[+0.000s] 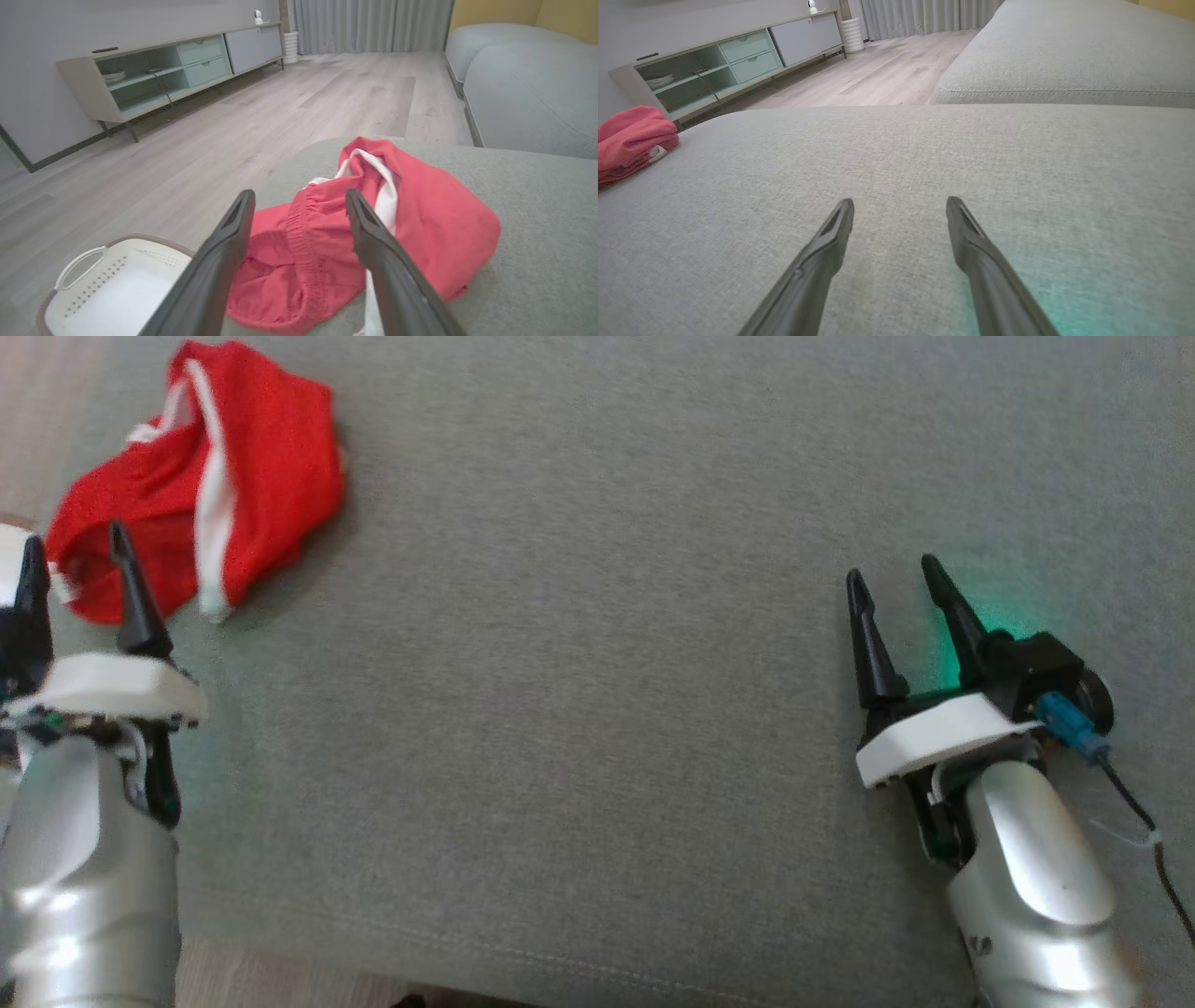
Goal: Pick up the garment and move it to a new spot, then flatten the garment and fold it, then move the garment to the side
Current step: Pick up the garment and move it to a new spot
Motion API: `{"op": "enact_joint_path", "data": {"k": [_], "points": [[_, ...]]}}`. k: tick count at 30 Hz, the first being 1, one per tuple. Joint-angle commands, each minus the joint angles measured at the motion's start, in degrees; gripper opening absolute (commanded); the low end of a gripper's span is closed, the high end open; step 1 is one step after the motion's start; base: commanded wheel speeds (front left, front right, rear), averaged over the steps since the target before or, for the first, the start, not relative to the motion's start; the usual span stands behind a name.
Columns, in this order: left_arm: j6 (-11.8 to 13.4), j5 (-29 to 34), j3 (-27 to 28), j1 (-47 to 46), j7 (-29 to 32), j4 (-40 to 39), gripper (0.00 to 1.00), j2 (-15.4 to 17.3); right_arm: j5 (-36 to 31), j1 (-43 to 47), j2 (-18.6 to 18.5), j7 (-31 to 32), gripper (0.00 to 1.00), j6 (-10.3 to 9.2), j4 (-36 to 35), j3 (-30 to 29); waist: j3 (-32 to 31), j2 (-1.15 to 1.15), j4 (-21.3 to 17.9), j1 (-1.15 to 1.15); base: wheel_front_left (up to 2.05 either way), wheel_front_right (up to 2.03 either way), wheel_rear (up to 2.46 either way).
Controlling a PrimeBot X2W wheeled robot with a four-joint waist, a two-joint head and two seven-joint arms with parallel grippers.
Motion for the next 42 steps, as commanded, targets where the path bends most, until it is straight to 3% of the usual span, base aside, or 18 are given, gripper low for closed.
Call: {"op": "enact_joint_path", "data": {"k": [1,8,15,16,17,18,19,26,33,42], "points": [[-0.6,-0.7,0.6,-2.8,-0.3,1.8,1.0,3.7,-0.8,-1.0,0.1,-0.5,1.0,-0.04,-1.6,1.0,2.2,0.0,-2.3,-0.02,0.0,0.0,0.0],[-1.6,-2.2,-1.4,-8.0,-0.2,12.4,1.0,6.0,-2.2,-1.8,0.1,-0.5,1.0,-0.04,-1.9,0.1,4.1,0.0,-4.1,-0.02,0.0,0.0,0.0],[-1.8,-7.3,-6.4,-11.3,2.5,19.9,1.0,4.6,-2.9,-2.2,0.1,-0.5,1.0,-0.04,-1.6,-0.7,5.2,0.0,-4.9,-0.02,0.0,0.0,0.0],[-1.8,-8.2,-7.5,-11.4,3.1,20.4,0.9,4.5,-2.8,-2.3,0.1,-0.5,1.0,-0.04,-1.5,-0.7,5.2,0.0,-4.9,-0.02,0.0,0.0,0.0],[-1.8,-9.3,-8.7,-11.4,3.6,20.6,0.47,4.4,-2.8,-2.4,0.1,-0.5,1.0,-0.04,-1.4,-0.6,5.1,0.0,-5.0,-0.02,0.0,0.0,0.0],[-1.9,-10.4,-9.7,-11.3,3.9,20.7,0.15,4.5,-2.7,-2.4,0.1,-0.5,1.0,-0.04,-1.3,-0.6,5.0,0.0,-5.0,-0.02,0.0,0.0,0.0],[-1.9,-11.4,-10.8,-11.2,4.1,20.7,0.0,4.6,-2.7,-2.5,0.1,-0.5,1.0,-0.04,-1.2,-0.7,4.9,0.0,-5.1,-0.02,0.0,0.0,0.0],[-1.9,-16.5,-17.8,-11.6,2.1,17.7,0.0,7.8,-1.6,-2.5,0.1,-0.5,1.0,-0.04,-0.4,-1.0,2.5,0.0,-5.3,-0.02,0.0,0.0,0.0],[-1.9,-17.7,-22.7,-13.9,-0.1,11.6,0.0,11.7,1.1,-0.8,0.1,-0.5,1.0,-0.04,0.1,-0.7,-2.6,0.0,-6.1,-0.02,0.0,0.0,0.0],[-1.9,-18.1,-28.7,-14.9,-0.3,-0.1,0.0,14.8,5.2,1.8,0.1,-0.5,1.0,-0.04,0.5,-0.1,-9.2,0.0,-10.1,-0.02,0.0,0.0,0.0]]}}
